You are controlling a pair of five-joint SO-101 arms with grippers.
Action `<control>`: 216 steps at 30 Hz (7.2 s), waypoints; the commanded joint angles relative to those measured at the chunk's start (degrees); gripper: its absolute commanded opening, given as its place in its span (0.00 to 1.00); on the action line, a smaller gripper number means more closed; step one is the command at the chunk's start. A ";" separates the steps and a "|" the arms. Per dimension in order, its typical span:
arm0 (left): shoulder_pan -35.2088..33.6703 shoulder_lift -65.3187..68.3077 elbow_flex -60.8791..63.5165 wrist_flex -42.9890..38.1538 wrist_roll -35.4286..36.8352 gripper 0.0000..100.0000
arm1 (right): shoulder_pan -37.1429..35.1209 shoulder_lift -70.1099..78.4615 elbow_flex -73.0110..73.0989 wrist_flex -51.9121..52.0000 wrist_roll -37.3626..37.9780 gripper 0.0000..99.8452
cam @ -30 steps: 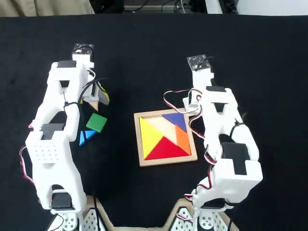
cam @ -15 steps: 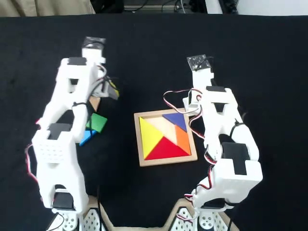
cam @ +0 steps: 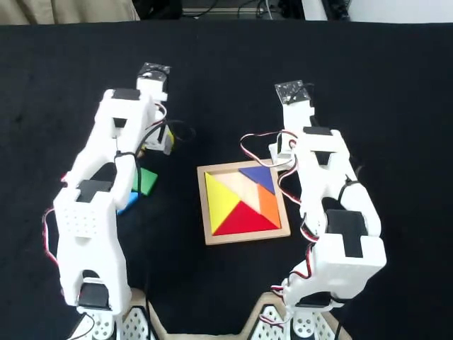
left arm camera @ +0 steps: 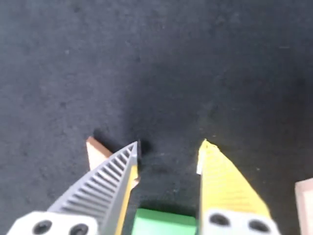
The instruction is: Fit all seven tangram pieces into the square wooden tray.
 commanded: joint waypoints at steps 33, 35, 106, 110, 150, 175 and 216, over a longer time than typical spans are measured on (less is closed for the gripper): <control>-8.31 -1.14 1.36 4.22 8.00 0.20 | 0.97 -2.95 0.40 -1.58 -0.26 0.01; -8.57 -1.14 1.36 4.13 7.82 0.17 | 0.97 -2.95 0.40 -1.67 -0.26 0.01; 37.32 9.41 -34.86 31.12 -48.00 0.29 | 27.43 -5.23 -0.48 -11.08 -25.93 0.01; 31.69 6.24 -41.19 33.14 -43.52 0.29 | 27.25 -5.32 -0.48 -10.99 -25.93 0.01; -18.86 -72.35 72.13 -25.85 22.07 0.29 | -34.02 -40.40 22.73 17.23 6.95 0.01; -13.58 -72.79 77.58 -31.21 21.63 0.29 | -20.13 -27.30 17.98 6.24 10.81 0.01; -13.32 -72.88 79.34 -35.78 21.54 0.29 | -16.62 -23.96 3.47 26.55 72.70 0.25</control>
